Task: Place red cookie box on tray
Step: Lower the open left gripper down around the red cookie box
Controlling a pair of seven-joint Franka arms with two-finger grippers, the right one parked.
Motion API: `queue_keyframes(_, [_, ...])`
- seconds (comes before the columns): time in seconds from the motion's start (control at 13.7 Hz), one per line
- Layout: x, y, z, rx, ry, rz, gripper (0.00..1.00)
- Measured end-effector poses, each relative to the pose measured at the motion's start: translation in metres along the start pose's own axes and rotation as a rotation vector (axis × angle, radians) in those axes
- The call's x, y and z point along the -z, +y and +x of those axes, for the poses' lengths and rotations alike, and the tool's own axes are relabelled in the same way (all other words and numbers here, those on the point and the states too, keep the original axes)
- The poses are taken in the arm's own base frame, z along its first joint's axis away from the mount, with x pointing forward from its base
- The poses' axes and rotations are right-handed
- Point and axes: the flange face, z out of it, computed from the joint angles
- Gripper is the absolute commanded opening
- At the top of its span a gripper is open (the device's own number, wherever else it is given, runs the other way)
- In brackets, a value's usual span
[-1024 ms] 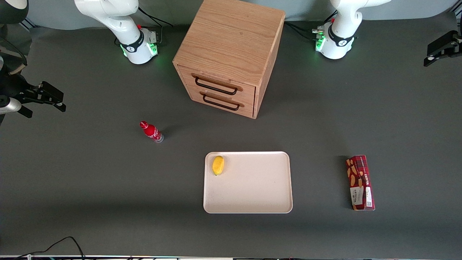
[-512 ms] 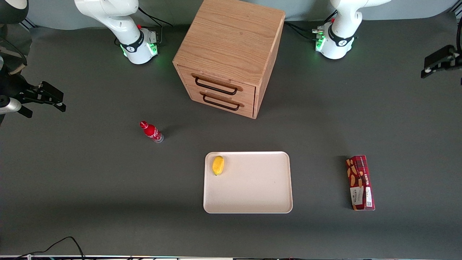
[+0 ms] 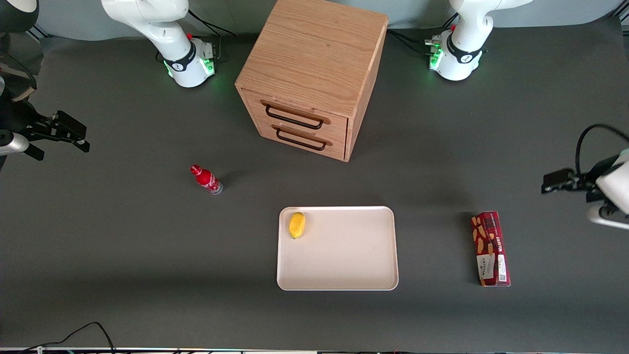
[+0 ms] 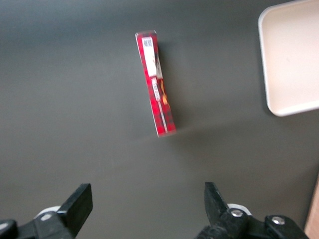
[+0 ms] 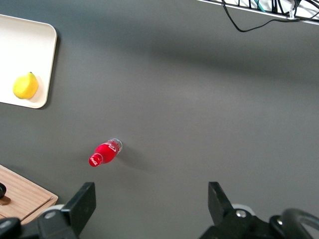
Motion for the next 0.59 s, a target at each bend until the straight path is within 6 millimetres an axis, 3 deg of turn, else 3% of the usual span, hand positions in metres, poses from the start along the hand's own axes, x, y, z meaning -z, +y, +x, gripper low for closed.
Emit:
queue_keyframes(0.37, [-0.116,-0.014,0.053,0.103,0.025,-0.006,1.0])
queue_keyframes(0.59, [-0.188,-0.006,0.074,0.172,0.016,0.003,1.0])
